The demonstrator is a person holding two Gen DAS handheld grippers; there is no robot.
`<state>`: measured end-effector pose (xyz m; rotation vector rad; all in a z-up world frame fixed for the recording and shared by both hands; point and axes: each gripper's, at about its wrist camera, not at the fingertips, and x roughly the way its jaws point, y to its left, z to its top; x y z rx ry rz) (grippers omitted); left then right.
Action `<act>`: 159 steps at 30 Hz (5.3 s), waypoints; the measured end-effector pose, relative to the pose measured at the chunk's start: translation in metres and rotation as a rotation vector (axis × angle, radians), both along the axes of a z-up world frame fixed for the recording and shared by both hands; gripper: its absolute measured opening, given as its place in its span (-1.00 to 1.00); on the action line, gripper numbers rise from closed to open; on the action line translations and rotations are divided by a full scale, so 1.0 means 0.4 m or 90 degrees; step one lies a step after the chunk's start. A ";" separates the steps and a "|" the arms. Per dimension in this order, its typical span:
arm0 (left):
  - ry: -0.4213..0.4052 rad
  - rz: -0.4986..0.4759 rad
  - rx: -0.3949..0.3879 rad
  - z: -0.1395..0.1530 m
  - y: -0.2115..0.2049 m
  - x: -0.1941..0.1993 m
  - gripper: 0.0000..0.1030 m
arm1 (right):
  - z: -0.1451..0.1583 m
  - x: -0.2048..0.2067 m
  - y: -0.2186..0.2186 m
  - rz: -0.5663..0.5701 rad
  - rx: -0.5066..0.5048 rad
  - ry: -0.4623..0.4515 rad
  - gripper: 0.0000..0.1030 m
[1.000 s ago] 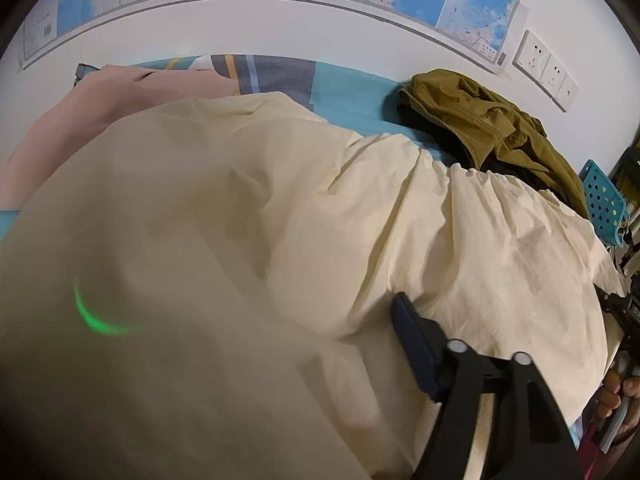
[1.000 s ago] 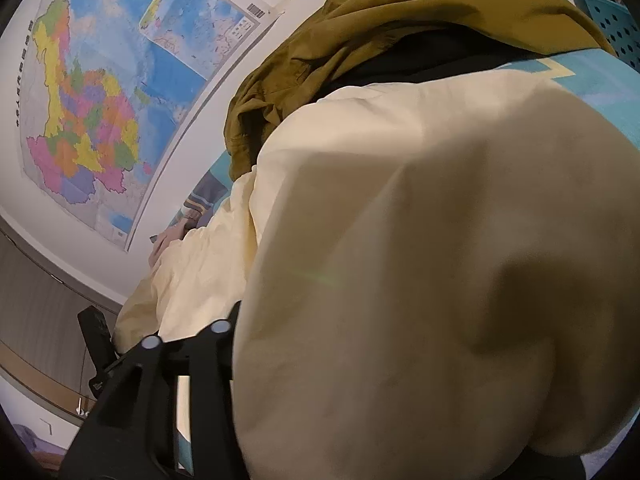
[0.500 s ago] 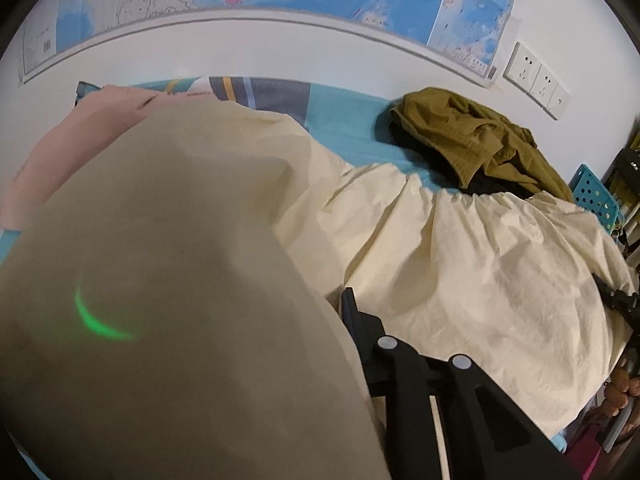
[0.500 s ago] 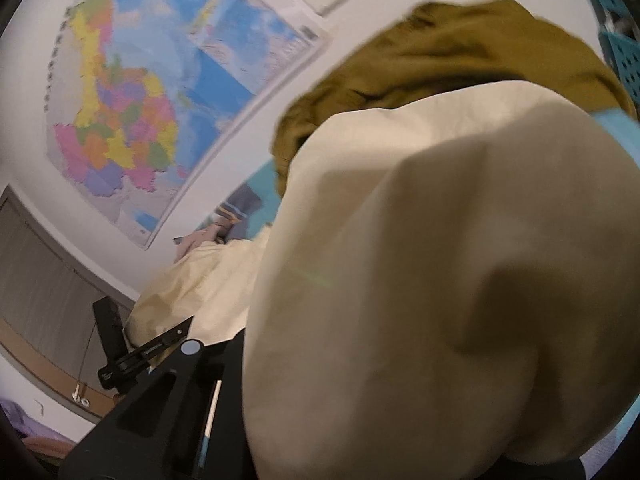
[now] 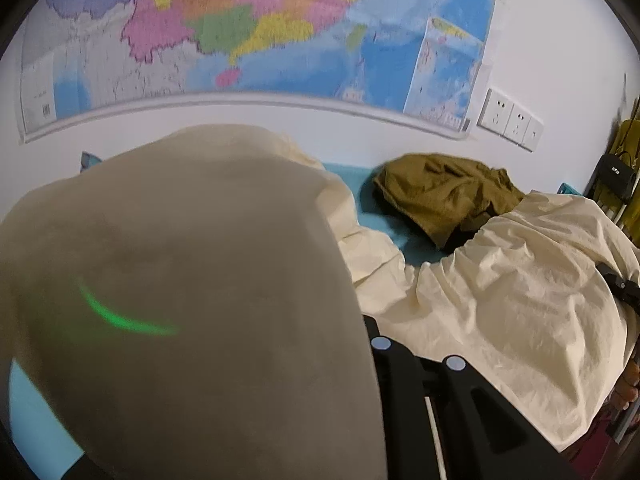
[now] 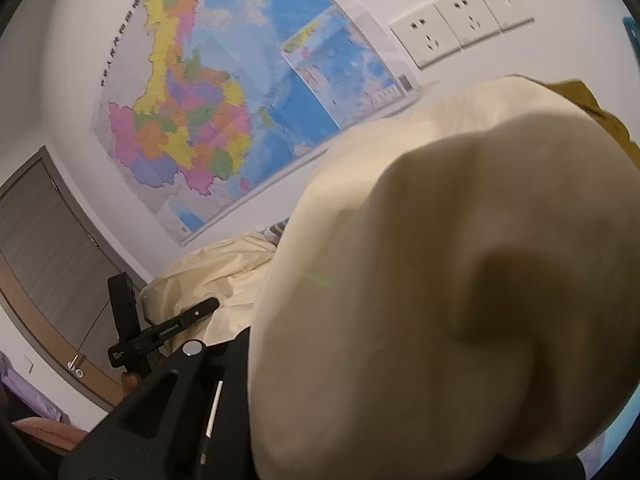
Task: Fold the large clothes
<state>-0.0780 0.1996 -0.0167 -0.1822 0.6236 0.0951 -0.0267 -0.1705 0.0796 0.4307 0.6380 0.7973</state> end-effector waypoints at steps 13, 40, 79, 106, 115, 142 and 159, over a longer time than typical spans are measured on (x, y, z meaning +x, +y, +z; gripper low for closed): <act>-0.107 0.110 0.076 0.233 0.195 -0.051 -0.76 | 0.201 0.100 0.247 0.117 0.020 -0.106 -0.74; -0.050 0.492 0.161 0.254 0.980 0.043 -0.77 | 0.120 0.271 1.149 0.325 -0.012 -0.107 -0.74; 0.059 0.469 0.004 -0.062 1.068 -0.127 -0.27 | -0.154 0.290 0.882 0.242 -0.184 -0.008 0.01; -0.001 0.225 0.045 -0.050 0.683 -0.008 0.12 | -0.056 0.302 1.029 0.322 -0.197 -0.044 -0.21; 0.040 0.242 0.062 -0.098 0.625 0.019 0.25 | -0.226 0.331 1.088 0.339 -0.227 0.069 -0.31; 0.057 0.312 0.089 -0.082 0.467 0.007 0.87 | -0.166 0.180 1.087 0.331 -0.304 -0.097 0.20; 0.018 0.367 0.078 -0.043 0.333 -0.122 0.87 | -0.114 0.075 0.971 0.281 -0.268 -0.157 0.78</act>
